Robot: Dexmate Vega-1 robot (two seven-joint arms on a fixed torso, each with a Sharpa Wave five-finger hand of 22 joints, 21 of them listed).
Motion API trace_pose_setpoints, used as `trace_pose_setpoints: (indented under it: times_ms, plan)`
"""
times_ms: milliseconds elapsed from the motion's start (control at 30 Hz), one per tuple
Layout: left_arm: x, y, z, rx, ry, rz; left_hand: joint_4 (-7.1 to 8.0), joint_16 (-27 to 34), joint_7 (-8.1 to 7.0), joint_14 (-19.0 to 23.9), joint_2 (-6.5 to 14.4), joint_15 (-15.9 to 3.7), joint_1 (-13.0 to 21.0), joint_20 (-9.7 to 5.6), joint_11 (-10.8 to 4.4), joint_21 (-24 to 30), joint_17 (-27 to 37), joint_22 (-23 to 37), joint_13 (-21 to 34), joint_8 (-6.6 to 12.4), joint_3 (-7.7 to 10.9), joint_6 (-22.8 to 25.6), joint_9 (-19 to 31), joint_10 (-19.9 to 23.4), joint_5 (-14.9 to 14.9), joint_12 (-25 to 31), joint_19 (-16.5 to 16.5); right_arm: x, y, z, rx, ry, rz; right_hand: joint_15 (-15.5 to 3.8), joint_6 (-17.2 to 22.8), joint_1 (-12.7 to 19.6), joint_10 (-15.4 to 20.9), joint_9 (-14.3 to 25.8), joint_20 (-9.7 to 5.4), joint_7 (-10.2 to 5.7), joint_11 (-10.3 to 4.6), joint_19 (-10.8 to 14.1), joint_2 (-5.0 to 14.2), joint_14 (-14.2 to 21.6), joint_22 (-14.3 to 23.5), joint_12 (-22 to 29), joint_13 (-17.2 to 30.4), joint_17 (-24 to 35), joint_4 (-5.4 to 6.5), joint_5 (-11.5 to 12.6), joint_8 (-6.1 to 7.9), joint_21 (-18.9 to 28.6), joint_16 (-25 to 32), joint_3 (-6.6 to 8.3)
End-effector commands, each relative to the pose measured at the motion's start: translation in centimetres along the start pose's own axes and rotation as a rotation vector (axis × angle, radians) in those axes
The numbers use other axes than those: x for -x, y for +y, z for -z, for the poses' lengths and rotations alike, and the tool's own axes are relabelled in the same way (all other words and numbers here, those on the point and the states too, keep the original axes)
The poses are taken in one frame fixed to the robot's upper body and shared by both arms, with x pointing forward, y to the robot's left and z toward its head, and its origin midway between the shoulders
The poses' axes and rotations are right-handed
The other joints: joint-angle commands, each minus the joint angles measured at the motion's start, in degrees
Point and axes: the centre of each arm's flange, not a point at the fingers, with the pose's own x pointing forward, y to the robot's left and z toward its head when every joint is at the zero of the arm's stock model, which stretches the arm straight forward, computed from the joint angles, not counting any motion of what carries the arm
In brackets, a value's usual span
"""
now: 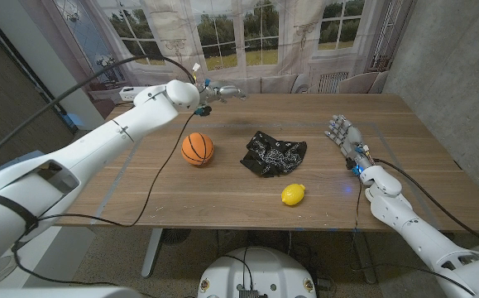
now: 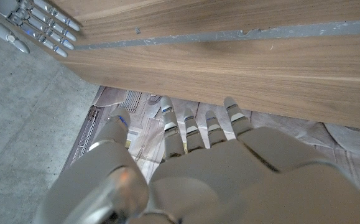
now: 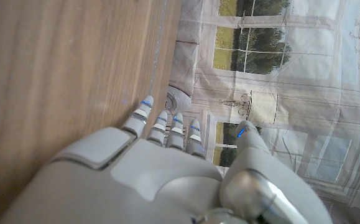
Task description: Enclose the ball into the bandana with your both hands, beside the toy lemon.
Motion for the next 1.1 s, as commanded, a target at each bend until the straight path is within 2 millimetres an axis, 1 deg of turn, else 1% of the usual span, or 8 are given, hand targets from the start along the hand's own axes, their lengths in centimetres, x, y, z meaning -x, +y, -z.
trace_pose_setpoints:
  times_ms: [33, 133, 367, 633, 700, 733, 967, 1100]
  plan:
    - [-1.7, 0.3, -2.7, -0.187, 0.054, 0.093, -0.44, 0.27, 0.01, 0.54, -0.29, -0.01, 1.29, -0.06, -0.26, 0.21, 0.16, 0.04, 0.17, 0.29, 0.27, 0.6, 0.13, 0.92, 0.01, 0.32, 0.62, 0.2, -0.3, 0.4, -0.013, -0.008, 0.019, 0.31, 0.65, 0.42, 0.64, 0.12, 0.42, -0.11, 0.18, 0.16, 0.04, 0.4, 0.32, 0.55, 0.07, 0.1, 0.0, -0.06, 0.28, 0.32, 0.4, 0.03]
    - [-1.8, 0.3, -3.1, -0.204, 0.037, 0.083, -0.47, 0.25, 0.12, 0.61, -0.41, 0.04, 1.86, -0.05, 0.06, 0.2, 0.15, 0.02, 0.16, 0.14, 0.32, 0.59, 0.11, 0.97, 0.08, 0.23, 0.82, 0.2, -0.3, 0.5, -0.018, -0.011, 0.021, 0.26, 0.68, 0.43, 0.71, 0.12, 0.39, -0.12, 0.24, 0.24, 0.06, 0.53, 0.32, 0.56, 0.08, 0.12, 0.01, -0.07, 0.28, 0.35, 0.45, 0.02]
    - [-2.4, 0.1, -4.6, -0.29, 0.028, 0.117, -0.76, 0.3, -0.22, 1.44, -1.1, -0.41, 4.65, -0.22, -0.8, 0.25, 0.12, -0.09, 0.13, 0.43, 0.54, 2.62, 0.06, 2.2, 0.33, 0.26, 1.92, 0.3, -0.4, 0.8, -0.033, -0.017, 0.024, 0.3, 0.81, 0.39, 0.88, 0.12, 0.44, -0.09, 0.38, 0.29, 0.09, 0.72, 0.33, 0.59, 0.09, 0.17, 0.07, -0.1, 0.28, 0.35, 0.53, -0.05]
    - [-2.7, -0.7, -5.8, -0.359, 0.029, 0.163, -0.98, 0.15, -0.54, 1.62, -2.91, -0.8, 7.06, -0.77, -1.38, 0.3, 0.1, -0.2, 0.11, 0.52, 0.19, 3.69, 0.03, 2.36, 0.68, -0.08, 3.0, 0.4, -0.5, 0.7, -0.034, -0.019, 0.029, 0.33, 1.32, -0.25, 1.2, 0.13, 0.47, -0.09, 0.31, 0.36, 0.19, 0.89, 0.34, 0.65, 0.11, 0.38, 0.57, -0.16, 0.42, 0.36, 0.67, -0.3]
    - [-2.9, -0.9, -5.9, -0.362, 0.034, 0.188, -0.81, 0.04, -3.44, 1.65, -4.38, -0.81, 8.9, -0.71, -1.38, 0.03, 0.1, -0.26, 0.1, 0.55, -0.24, 4.61, 0.01, 2.47, 1.08, -0.36, 3.14, 0.5, -0.6, 0.7, -0.036, -0.023, 0.029, 0.38, 1.33, -0.4, 1.31, 0.14, 0.44, -0.13, 0.32, 0.38, 0.18, 0.94, 0.34, 0.68, 0.11, 0.42, 0.67, -0.18, 0.4, 0.36, 0.7, -0.36]
    - [-2.9, -1.0, -6.0, -0.38, 0.034, 0.189, -0.63, 0.0, -4.04, 1.65, -4.65, -0.72, 9.43, -0.63, -1.8, -0.03, 0.1, -0.27, 0.1, 0.58, -0.37, 5.19, -0.02, 2.43, 1.21, -0.5, 3.28, 0.5, -0.6, 0.7, -0.034, -0.021, 0.03, 0.38, 1.4, -0.47, 1.35, 0.14, 0.46, -0.14, 0.37, 0.38, 0.18, 0.94, 0.34, 0.69, 0.11, 0.44, 0.72, -0.18, 0.43, 0.36, 0.7, -0.39]
    - [-3.5, -2.2, -7.2, -0.466, 0.054, 0.219, -0.29, -0.12, -5.49, 1.56, -6.25, -0.49, 10.65, -0.36, -2.21, -0.29, 0.12, -0.3, 0.1, 0.74, -1.2, 7.42, -0.13, 2.51, 1.65, -0.81, 3.61, 0.9, -0.8, 0.7, -0.04, -0.023, 0.033, 0.4, 1.65, -1.04, 1.53, 0.14, 0.46, -0.12, 0.36, 0.39, 0.25, 1.07, 0.34, 0.7, 0.12, 0.58, 1.15, -0.2, 0.45, 0.35, 0.79, -0.59]
    - [-3.7, -2.8, -7.8, -0.483, 0.045, 0.232, -0.26, -0.17, -5.89, 1.48, -6.78, -0.61, 11.62, -0.63, -2.52, -0.34, 0.13, -0.31, 0.1, 0.8, -1.47, 8.53, -0.16, 2.78, 1.94, -0.88, 3.98, 1.1, -0.9, 0.8, -0.04, -0.021, 0.035, 0.47, 1.74, -1.27, 1.56, 0.14, 0.47, -0.12, 0.34, 0.41, 0.21, 1.08, 0.35, 0.69, 0.13, 0.62, 1.29, -0.2, 0.46, 0.35, 0.8, -0.69]
